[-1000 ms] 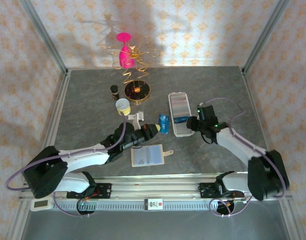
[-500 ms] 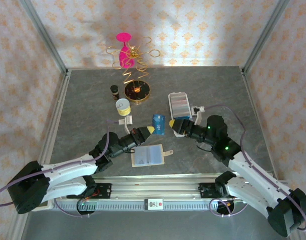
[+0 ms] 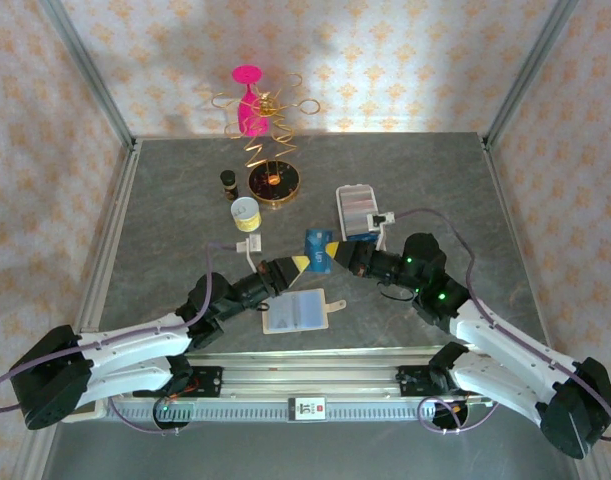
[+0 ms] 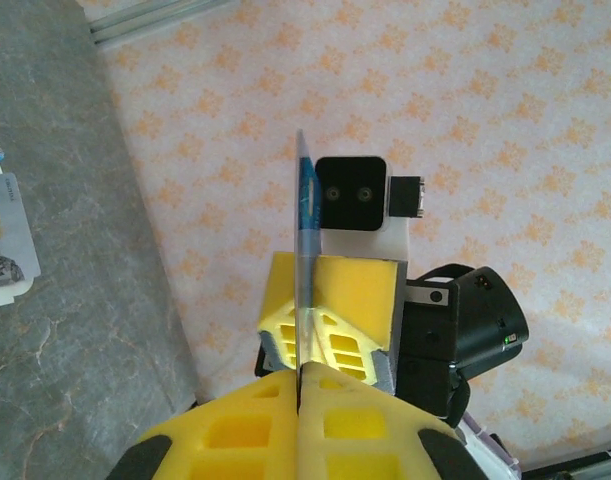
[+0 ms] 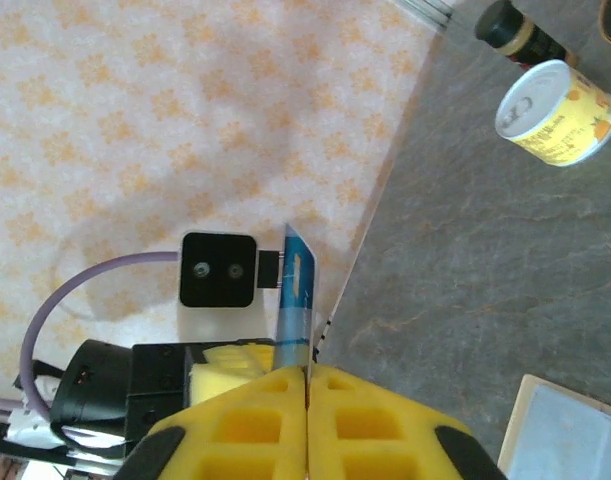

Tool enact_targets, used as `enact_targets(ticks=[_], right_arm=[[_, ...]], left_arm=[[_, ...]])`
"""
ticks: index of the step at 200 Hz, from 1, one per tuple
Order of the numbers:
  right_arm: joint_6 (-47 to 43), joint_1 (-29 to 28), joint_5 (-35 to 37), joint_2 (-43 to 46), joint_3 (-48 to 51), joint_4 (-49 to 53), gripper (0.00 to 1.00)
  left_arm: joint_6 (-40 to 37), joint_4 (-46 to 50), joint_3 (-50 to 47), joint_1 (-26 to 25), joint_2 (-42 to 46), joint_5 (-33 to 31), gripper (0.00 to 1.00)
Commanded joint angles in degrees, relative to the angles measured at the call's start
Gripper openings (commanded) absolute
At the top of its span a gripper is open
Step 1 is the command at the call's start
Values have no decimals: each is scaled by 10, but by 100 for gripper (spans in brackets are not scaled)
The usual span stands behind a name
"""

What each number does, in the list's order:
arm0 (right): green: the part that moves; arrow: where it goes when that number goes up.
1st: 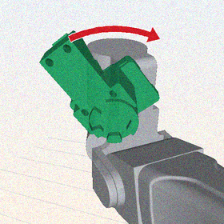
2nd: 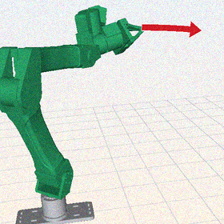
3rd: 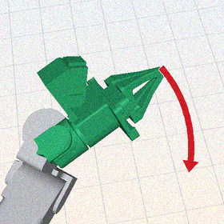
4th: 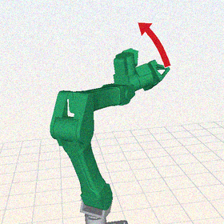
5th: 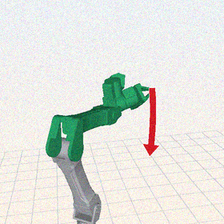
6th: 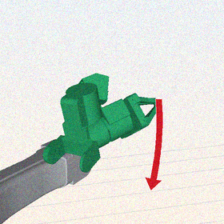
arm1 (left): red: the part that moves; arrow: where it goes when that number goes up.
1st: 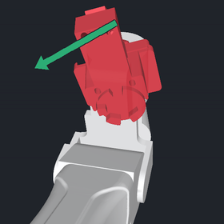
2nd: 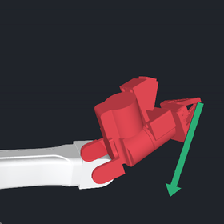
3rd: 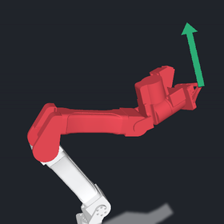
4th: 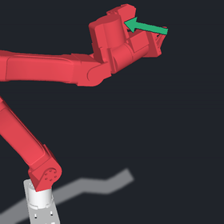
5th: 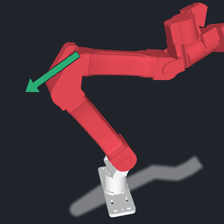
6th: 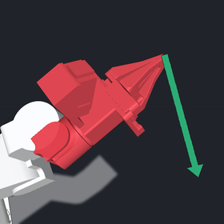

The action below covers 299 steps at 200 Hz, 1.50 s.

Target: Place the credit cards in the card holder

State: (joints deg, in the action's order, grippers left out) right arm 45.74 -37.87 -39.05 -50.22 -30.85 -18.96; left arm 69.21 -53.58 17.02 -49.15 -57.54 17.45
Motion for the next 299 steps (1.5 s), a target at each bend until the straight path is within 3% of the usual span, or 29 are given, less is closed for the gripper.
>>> enact_targets(ticks=[1, 19, 34, 49, 79, 111, 196, 299], right_arm=[[4, -8, -13, 1, -3, -34, 0], [8, -8, -15, 8, 6, -27, 0], [-10, -13, 14, 20, 18, 31, 0], [-26, -19, 52, 28, 44, 80, 0], [-26, -47, 91, 0, 98, 68, 0], [-31, -93, 118, -89, 104, 22, 0], [-28, -135, 129, -219, 85, -62, 0], [-29, -143, 137, -272, 74, -97, 0]], left_arm=[[1, -19, -6, -5, 16, 1, 0], [-7, 22, -11, -5, 30, -1, 1], [-24, 120, -23, -6, 70, -30, 31], [-43, 250, -40, -7, 119, -78, 45], [-89, 486, -38, -7, 187, -153, 48], [-127, 635, -10, -8, 162, -202, 51], [-141, 737, 92, -68, -27, -291, 56], [-142, 772, 176, -97, -175, -314, 54]])
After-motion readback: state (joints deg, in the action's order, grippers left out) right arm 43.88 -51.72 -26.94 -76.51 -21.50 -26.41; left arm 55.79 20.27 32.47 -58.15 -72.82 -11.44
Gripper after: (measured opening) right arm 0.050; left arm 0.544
